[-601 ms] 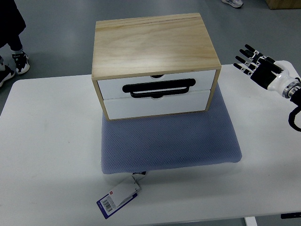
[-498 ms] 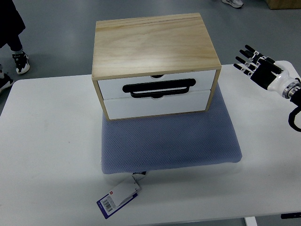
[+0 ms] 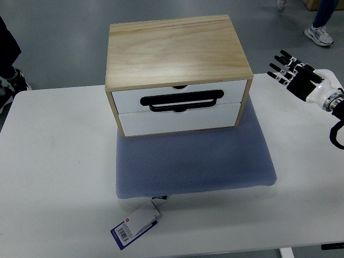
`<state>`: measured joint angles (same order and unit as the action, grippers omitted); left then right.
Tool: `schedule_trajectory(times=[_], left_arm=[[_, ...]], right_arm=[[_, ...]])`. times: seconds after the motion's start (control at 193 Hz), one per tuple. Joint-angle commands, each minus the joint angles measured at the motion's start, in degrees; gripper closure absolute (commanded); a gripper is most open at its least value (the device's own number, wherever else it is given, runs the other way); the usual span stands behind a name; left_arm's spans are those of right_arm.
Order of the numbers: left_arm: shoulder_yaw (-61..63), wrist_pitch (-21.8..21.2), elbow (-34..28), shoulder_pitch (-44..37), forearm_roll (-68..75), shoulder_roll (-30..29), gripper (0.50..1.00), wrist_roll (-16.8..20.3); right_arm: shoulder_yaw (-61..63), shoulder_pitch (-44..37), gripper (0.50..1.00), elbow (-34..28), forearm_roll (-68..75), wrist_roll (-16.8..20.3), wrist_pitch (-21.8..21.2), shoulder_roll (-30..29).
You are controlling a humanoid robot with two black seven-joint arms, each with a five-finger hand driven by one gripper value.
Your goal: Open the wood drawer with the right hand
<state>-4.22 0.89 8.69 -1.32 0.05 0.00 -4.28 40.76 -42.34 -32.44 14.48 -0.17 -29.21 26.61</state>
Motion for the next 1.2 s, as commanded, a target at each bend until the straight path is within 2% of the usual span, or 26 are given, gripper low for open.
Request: schedule_trajectory(times=[0.0, 0.28, 0.285, 0.306, 0.41, 0.467, 0.503, 0.643, 0.809, 0.814, 0.923, 0.975, 0.98, 1.047, 1.099, 1.104, 1.115, 1.192], left_arm=[[0.0, 0.0, 0.1, 0.0, 0.0, 0.0, 0.500, 0.0], [0.0, 0.0, 0.0, 0.0, 0.0, 0.0, 0.500, 0.0], [0.0, 0.0, 0.0, 0.0, 0.0, 0.0, 0.500, 0.0], [0.0, 0.0, 0.0, 0.0, 0.0, 0.0, 0.500, 0.0], [0.0, 0.0, 0.0, 0.0, 0.0, 0.0, 0.500, 0.0], [0.0, 0.0, 0.0, 0.0, 0.0, 0.0, 0.500, 0.0], [0.0, 0.0, 0.0, 0.0, 0.0, 0.0, 0.500, 0.0], [0.0, 0.0, 0.0, 0.0, 0.0, 0.0, 0.500, 0.0], [0.0, 0.0, 0.0, 0.0, 0.0, 0.0, 0.500, 0.0], [0.0, 0.0, 0.0, 0.0, 0.0, 0.0, 0.500, 0.0], [0.0, 0.0, 0.0, 0.0, 0.0, 0.0, 0.500, 0.0], [0.0, 0.0, 0.0, 0.0, 0.0, 0.0, 0.500, 0.0], [0.0, 0.0, 0.0, 0.0, 0.0, 0.0, 0.500, 0.0], [0.0, 0.0, 0.0, 0.0, 0.0, 0.0, 0.500, 0.0], [0.0, 0.0, 0.0, 0.0, 0.0, 0.0, 0.500, 0.0], [0.0, 0.0, 0.0, 0.0, 0.0, 0.0, 0.500, 0.0], [0.0, 0.0, 0.0, 0.0, 0.0, 0.0, 0.500, 0.0], [0.0, 0.0, 0.0, 0.0, 0.0, 0.0, 0.500, 0.0]], right_arm=[[0.0, 0.0, 0.560, 0.0, -0.1, 0.0, -0.5, 0.8], [0.3, -0.6, 0.560, 0.1, -1.1, -0.4, -1.7, 6.7], [0.0, -1.3, 0.560, 0.1, -1.2, -0.5, -1.7, 8.4], [0.1, -2.0, 0.560, 0.1, -1.2, -0.4, -1.9, 9.3], [0.0, -2.4, 0.560, 0.1, -1.5, -0.4, -2.2, 12.0], [0.1, -2.5, 0.560, 0.2, -2.5, -0.4, -3.5, 13.7], [0.1, -2.7, 0.560, 0.2, -3.8, -0.4, -5.8, 14.9], [0.2, -2.9, 0.560, 0.4, -8.2, -0.6, -5.8, 18.6], [0.1, -2.9, 0.560, -0.3, -12.6, -2.8, -5.8, 21.1], [0.0, -2.9, 0.560, -1.1, -15.0, -4.0, -5.8, 22.5], [-0.2, -3.1, 0.560, -7.9, -20.6, -7.4, -5.8, 25.5], [-0.2, -3.1, 0.560, -7.9, -20.6, -7.4, -5.8, 25.5], [-0.2, -3.1, 0.560, -12.2, -23.3, -9.0, -5.8, 27.7], [-0.1, -3.3, 0.560, -17.2, -26.6, -9.6, -5.8, 30.6], [-0.1, -3.3, 0.560, -17.2, -26.6, -9.6, -5.8, 30.6], [-0.2, -4.3, 0.560, -20.2, -28.6, -9.6, -5.8, 32.4], [-0.2, -4.6, 0.560, -20.7, -29.0, -9.6, -5.8, 32.6], [-0.2, -5.4, 0.560, -22.0, -30.5, -9.6, -5.8, 33.2]])
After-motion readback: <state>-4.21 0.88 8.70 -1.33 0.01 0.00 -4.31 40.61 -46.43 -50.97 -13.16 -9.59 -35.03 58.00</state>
